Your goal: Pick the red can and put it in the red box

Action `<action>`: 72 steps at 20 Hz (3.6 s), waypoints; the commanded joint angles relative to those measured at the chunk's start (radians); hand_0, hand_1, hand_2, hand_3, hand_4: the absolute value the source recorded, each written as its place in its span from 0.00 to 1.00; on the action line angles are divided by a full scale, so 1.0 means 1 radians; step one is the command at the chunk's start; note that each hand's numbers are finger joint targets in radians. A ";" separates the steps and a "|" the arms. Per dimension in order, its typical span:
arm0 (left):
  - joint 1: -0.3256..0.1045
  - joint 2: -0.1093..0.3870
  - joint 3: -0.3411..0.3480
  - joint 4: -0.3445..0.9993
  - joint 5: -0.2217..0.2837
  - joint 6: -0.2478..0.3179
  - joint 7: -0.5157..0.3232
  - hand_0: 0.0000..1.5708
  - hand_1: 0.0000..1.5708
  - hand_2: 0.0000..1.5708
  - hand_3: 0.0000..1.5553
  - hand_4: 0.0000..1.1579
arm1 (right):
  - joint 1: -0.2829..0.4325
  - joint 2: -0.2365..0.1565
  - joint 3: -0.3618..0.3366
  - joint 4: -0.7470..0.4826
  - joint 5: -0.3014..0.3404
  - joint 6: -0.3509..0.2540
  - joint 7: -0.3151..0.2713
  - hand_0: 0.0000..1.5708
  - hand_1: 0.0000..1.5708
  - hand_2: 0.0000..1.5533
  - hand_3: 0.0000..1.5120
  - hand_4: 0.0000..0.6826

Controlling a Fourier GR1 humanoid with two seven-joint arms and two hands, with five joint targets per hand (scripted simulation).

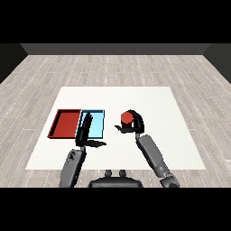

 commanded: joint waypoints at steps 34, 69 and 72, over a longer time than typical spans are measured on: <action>-0.245 -0.001 -0.323 0.384 0.270 0.241 -0.095 0.00 0.00 0.00 0.00 0.00 | -0.068 0.048 0.288 -0.011 -0.140 -0.229 -0.010 0.94 0.94 0.93 0.91 0.91; -0.310 -0.001 -0.326 0.365 0.225 0.614 -0.016 1.00 1.00 0.97 0.92 0.90 | -0.128 0.048 0.351 -0.014 -0.302 -0.270 -0.080 0.90 0.90 0.91 0.90 0.69; -0.314 -0.001 -0.320 0.404 0.222 0.618 -0.048 1.00 1.00 0.97 0.94 0.97 | -0.107 0.018 0.358 -0.038 -0.169 -0.272 0.023 0.00 0.00 0.00 0.00 0.00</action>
